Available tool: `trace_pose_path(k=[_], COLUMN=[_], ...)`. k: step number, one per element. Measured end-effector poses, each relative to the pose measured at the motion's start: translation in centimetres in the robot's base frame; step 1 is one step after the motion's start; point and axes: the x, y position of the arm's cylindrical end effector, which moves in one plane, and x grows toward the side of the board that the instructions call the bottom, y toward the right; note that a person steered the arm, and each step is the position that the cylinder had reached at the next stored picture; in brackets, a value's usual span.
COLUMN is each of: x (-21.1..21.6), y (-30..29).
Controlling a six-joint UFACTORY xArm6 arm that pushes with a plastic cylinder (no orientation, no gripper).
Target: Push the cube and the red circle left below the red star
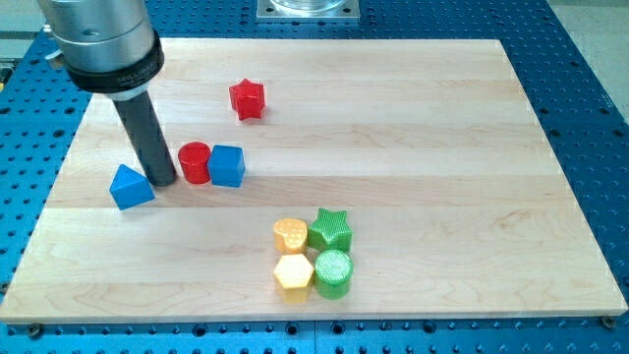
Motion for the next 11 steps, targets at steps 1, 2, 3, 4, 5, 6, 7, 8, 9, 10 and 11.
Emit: trace_pose_path(k=[1, 2, 3, 4, 5, 6, 7, 8, 9, 10, 11], x=[-1.1, -0.2, 0.3, 1.5, 2.4, 2.6, 1.8, 1.0, -0.4, -1.5, -1.5], y=[-0.1, 0.0, 1.9, 2.0, 2.0, 2.0, 2.1, 2.3, 3.0, 3.2, 3.2])
